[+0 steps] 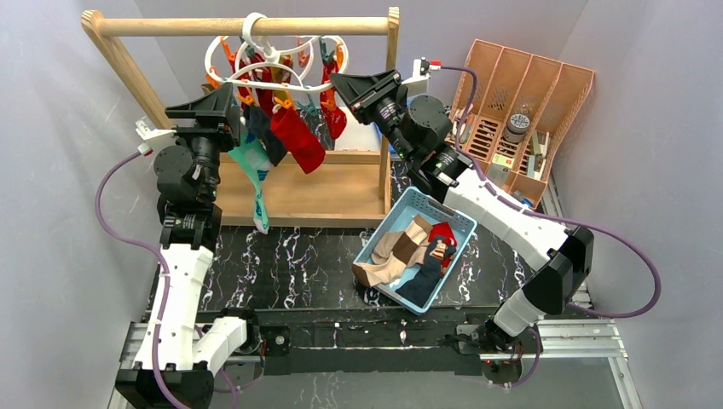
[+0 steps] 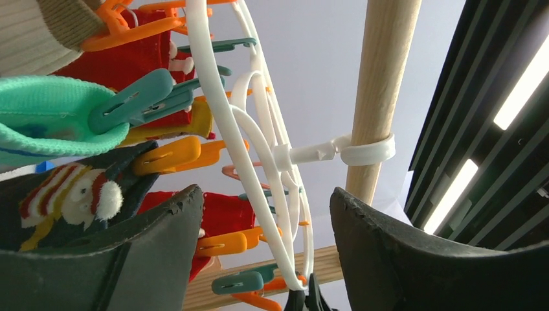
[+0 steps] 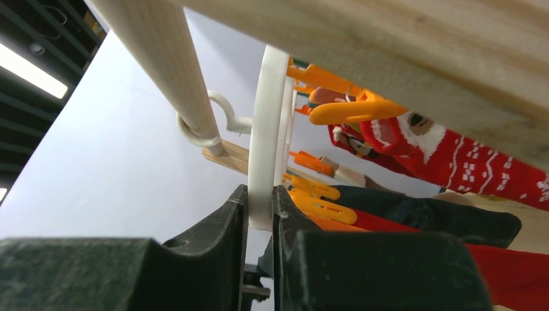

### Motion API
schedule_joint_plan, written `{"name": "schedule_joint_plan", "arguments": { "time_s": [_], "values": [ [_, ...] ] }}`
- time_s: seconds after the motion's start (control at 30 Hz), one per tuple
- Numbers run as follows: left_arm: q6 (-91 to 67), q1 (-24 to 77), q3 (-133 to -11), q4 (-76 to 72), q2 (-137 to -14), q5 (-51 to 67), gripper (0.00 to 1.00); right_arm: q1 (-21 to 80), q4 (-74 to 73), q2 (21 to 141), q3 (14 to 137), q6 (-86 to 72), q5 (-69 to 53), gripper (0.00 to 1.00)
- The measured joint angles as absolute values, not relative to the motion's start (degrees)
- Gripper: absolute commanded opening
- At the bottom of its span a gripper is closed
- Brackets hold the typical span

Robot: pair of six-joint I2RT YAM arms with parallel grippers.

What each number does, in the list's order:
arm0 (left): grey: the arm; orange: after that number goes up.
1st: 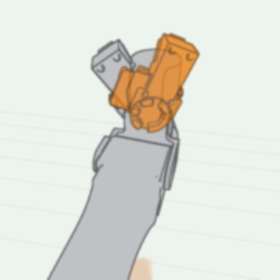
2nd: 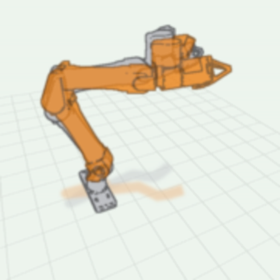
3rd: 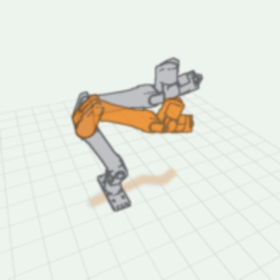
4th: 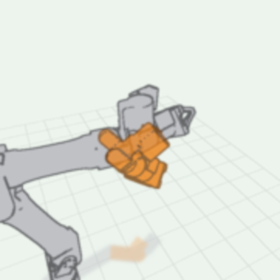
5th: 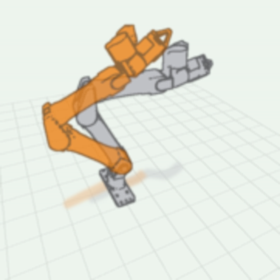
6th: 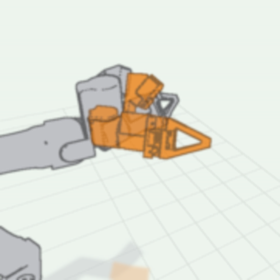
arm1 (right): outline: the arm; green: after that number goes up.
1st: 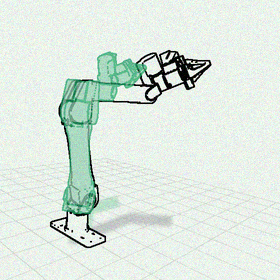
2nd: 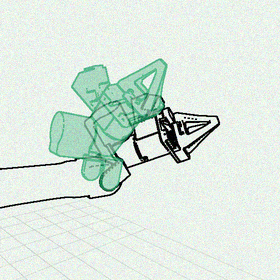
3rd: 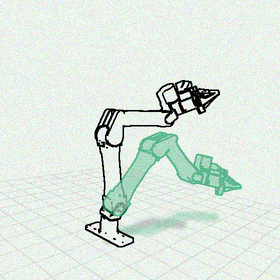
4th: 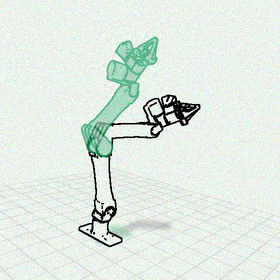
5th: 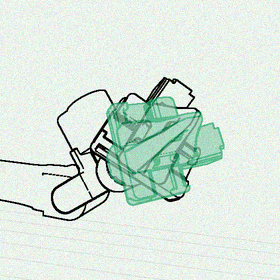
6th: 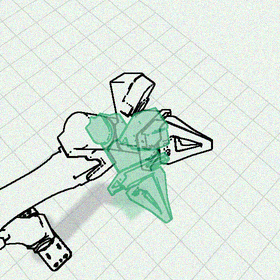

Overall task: Clip the socks to the hanger
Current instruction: Adjust the hanger on the clothesline.

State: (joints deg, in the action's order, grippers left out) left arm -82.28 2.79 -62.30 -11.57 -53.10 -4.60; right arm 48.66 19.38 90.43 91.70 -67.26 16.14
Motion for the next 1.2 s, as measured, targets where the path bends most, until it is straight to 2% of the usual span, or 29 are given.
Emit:
{"name": "schedule_joint_plan", "arguments": {
  "time_s": [0.83, 1.2],
  "values": [
    [-86.83, 3.14, -63.35, -21.06, -62.24, 1.58, 0.54, 50.06, 17.93, 90.26, 91.31, -73.58, 3.97, 0.03],
    [-87.74, 3.14, -64.05, -23.27, -64.77, 2.26, 0.39, 51.37, 17.98, 92.33, 92.29, -73.89, 2.09, 0.05]
  ]
}}
